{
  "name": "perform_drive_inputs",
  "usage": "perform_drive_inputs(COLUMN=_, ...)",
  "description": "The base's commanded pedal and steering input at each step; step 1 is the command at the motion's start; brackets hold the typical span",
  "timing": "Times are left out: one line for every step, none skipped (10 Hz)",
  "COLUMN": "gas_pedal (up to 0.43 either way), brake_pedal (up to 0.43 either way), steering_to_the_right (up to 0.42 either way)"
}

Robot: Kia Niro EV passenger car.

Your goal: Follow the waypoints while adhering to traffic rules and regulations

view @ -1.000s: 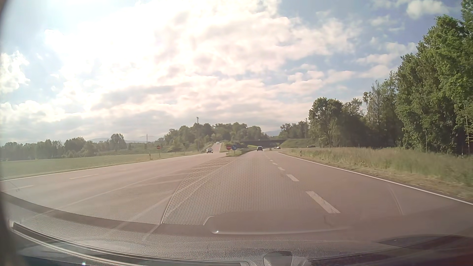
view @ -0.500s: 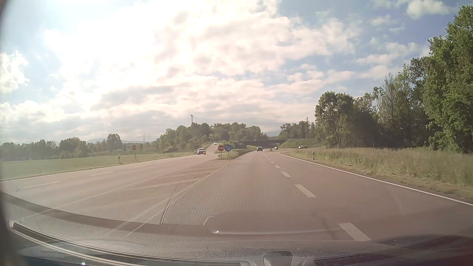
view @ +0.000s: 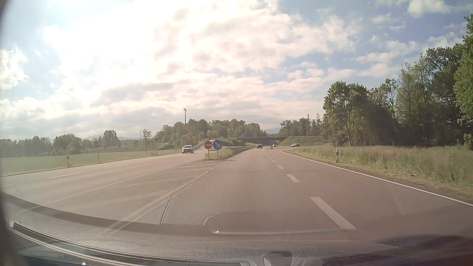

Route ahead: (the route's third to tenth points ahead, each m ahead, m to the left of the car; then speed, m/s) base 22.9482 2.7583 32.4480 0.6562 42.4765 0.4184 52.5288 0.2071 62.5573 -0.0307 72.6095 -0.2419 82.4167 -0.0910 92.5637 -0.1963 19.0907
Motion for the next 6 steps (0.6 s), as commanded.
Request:
perform_drive_inputs(gas_pedal=0.118, brake_pedal=0.000, steering_to_the_right=-0.001)
perform_drive_inputs(gas_pedal=0.118, brake_pedal=0.000, steering_to_the_right=0.000)
perform_drive_inputs(gas_pedal=0.118, brake_pedal=0.000, steering_to_the_right=0.000)
perform_drive_inputs(gas_pedal=0.118, brake_pedal=0.000, steering_to_the_right=-0.001)
perform_drive_inputs(gas_pedal=0.118, brake_pedal=0.000, steering_to_the_right=-0.001)
perform_drive_inputs(gas_pedal=0.118, brake_pedal=0.000, steering_to_the_right=0.000)
